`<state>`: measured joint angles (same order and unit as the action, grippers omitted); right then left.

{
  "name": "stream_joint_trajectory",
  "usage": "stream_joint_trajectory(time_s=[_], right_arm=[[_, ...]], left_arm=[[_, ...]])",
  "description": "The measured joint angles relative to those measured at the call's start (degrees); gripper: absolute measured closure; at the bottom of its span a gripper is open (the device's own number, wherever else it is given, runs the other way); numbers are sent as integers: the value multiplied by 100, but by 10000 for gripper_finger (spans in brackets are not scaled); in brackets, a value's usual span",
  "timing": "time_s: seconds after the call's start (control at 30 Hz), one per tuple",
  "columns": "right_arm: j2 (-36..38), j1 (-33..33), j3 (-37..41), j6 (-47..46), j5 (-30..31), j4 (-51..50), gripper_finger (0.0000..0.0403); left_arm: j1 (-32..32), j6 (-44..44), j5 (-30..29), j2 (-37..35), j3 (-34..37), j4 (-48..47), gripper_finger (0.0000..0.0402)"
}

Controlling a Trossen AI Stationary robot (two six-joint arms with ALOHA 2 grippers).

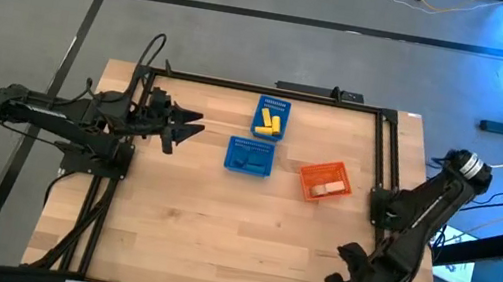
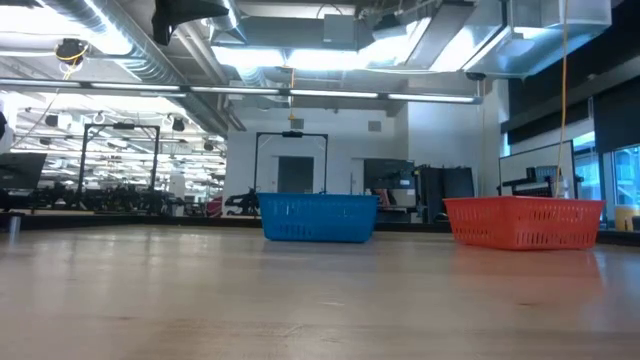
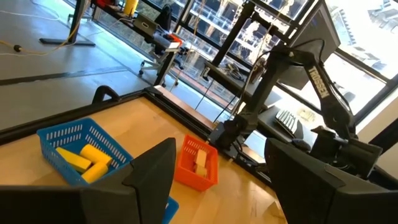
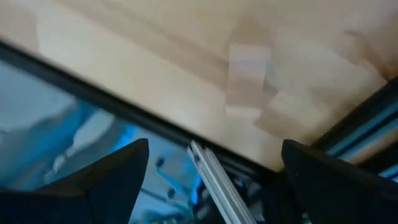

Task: Sort & place blocks by color
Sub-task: Put the light brown block into the orange basket

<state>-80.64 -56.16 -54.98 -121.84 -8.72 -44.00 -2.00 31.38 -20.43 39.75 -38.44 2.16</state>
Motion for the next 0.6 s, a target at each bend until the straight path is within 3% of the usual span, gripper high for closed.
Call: stream_joint_trajectory(time_s=[0.13, 0.6], right_arm=[[-254, -42, 0, -291, 297, 59, 36], [-690, 2, 0, -572, 453, 268, 36]], left_arm=[[0, 2, 0, 0, 0, -1, 163], [0, 9, 4, 0, 0, -1, 163]])
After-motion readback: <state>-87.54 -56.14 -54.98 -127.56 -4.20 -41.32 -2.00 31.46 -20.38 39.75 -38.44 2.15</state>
